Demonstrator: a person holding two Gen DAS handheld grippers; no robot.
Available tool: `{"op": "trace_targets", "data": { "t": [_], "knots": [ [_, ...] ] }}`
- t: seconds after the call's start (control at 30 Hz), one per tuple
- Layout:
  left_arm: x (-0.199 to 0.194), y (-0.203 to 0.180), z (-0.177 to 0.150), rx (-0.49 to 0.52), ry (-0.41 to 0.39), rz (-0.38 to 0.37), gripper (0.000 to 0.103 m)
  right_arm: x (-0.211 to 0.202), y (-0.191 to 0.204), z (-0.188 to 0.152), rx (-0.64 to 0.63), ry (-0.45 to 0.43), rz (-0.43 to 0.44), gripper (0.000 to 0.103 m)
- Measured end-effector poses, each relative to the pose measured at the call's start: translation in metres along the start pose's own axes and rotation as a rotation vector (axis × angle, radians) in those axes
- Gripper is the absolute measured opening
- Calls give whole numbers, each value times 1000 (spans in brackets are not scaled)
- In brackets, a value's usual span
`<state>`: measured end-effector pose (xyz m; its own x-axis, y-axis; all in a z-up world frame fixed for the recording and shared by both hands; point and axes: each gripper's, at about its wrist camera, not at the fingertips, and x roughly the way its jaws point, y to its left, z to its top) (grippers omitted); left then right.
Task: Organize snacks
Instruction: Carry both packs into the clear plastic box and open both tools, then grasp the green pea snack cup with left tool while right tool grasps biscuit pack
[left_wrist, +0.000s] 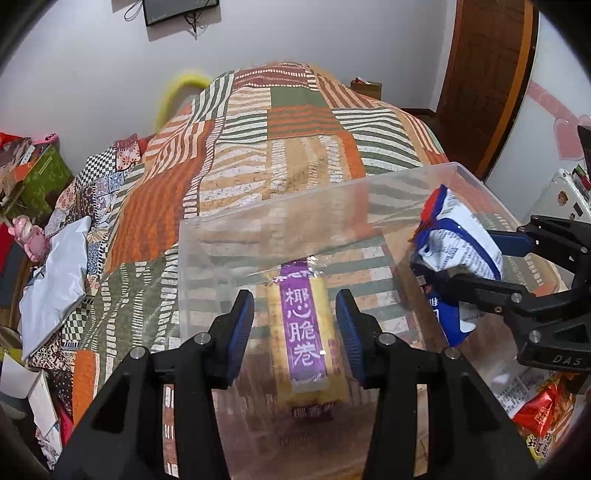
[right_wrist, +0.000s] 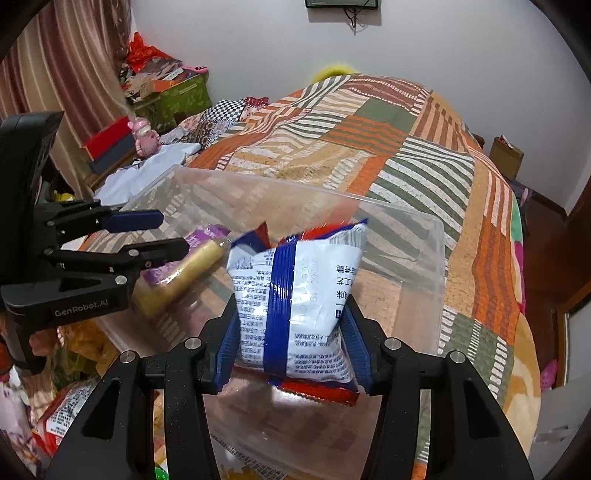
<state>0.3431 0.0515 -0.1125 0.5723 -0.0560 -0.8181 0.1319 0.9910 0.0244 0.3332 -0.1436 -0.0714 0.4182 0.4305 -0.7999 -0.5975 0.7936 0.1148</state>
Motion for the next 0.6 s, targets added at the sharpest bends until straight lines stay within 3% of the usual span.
{"op": "trace_targets", "data": {
  "t": [0.17,0.3,0.37,0.43,0.6],
  "knots": [
    [-12,0,-3,-8,-25,-9,47,-3,1,-2,8,0,7,49],
    [-29,3,-5,-34,-67,-5,62,-10,4,-4,15,-10,14,51],
    [-40,3,-7,-38,-92,-7,62,-17,6,-5,13,-30,3,54],
    [-51,2,-10,-42,-112,-9,63,-24,9,-5,11,-51,-3,63],
    [-79,-2,-19,-54,-166,-10,70,-50,16,-10,9,-115,-15,64]
  ]
}}
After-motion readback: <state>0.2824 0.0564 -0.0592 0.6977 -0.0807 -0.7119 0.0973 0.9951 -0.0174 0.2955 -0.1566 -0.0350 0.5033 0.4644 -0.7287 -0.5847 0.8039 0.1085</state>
